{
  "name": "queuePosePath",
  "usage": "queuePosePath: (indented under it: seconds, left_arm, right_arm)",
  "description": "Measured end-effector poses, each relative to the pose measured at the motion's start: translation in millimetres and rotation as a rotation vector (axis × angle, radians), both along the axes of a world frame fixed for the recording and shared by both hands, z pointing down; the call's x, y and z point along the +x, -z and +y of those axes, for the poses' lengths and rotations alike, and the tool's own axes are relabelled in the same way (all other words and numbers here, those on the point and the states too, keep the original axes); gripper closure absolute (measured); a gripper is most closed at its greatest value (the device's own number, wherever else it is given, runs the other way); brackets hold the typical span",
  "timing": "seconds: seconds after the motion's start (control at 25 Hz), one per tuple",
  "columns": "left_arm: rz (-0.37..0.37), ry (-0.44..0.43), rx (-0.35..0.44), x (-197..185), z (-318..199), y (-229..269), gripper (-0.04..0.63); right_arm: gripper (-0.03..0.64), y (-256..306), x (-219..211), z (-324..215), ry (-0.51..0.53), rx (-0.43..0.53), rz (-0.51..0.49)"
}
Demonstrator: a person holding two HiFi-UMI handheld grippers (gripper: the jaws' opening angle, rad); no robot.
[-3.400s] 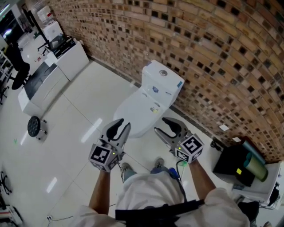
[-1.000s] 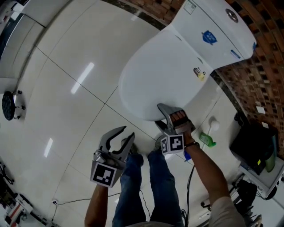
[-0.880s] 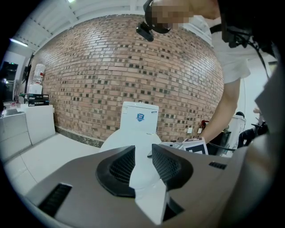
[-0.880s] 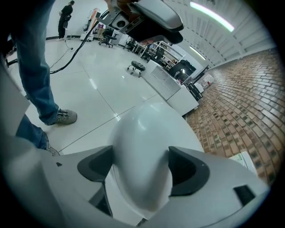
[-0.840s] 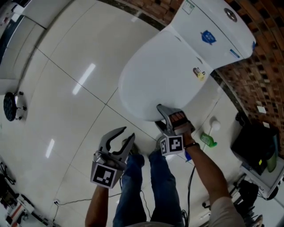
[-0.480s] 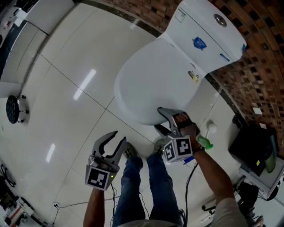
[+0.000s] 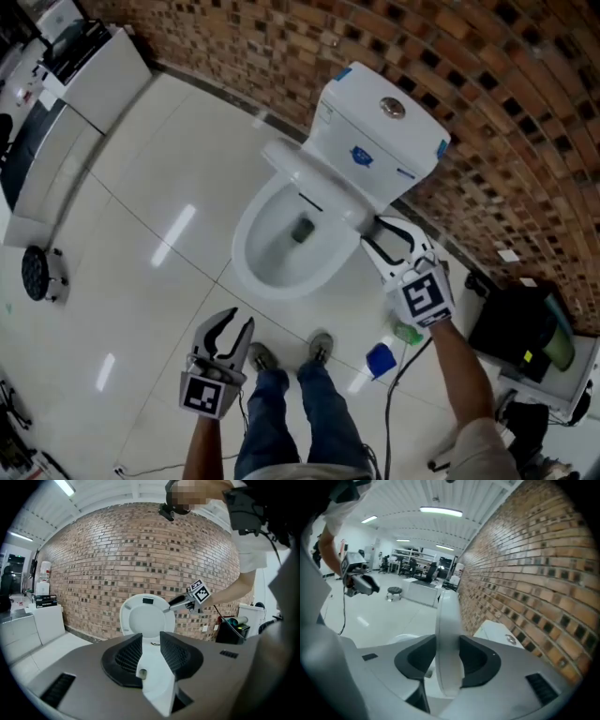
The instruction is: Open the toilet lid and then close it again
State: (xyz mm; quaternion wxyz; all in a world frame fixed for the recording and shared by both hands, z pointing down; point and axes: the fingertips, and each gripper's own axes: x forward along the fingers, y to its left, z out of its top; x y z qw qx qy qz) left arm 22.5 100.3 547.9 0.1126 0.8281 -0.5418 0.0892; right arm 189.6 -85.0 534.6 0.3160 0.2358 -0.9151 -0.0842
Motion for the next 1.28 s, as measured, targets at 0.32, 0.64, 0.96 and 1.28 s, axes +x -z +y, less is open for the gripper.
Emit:
queuePosePath:
  seconds: [0.32, 0.64, 0.96, 1.28]
  left_arm:
    - [0.02, -0.018, 0.016, 45, -23, 45, 0.479]
    - [0.047, -0.015, 0.016, 69, -34, 81, 0.479]
    - [0.12, 0.029, 0.016, 42, -45, 144, 0.479]
    - [0.046, -0.072, 0.181, 37, -18, 276, 0.479]
  right_arm:
    - [0.531, 34, 77, -129, -0.351, -0.031, -0.154]
    - [0.54, 28, 104, -176, -0.466, -0.133, -0.21]
    - [0.534, 124, 95, -134, -0.436, -0.034, -0.388]
    - [0.534, 268, 59, 47, -0.112, 0.031, -0.52]
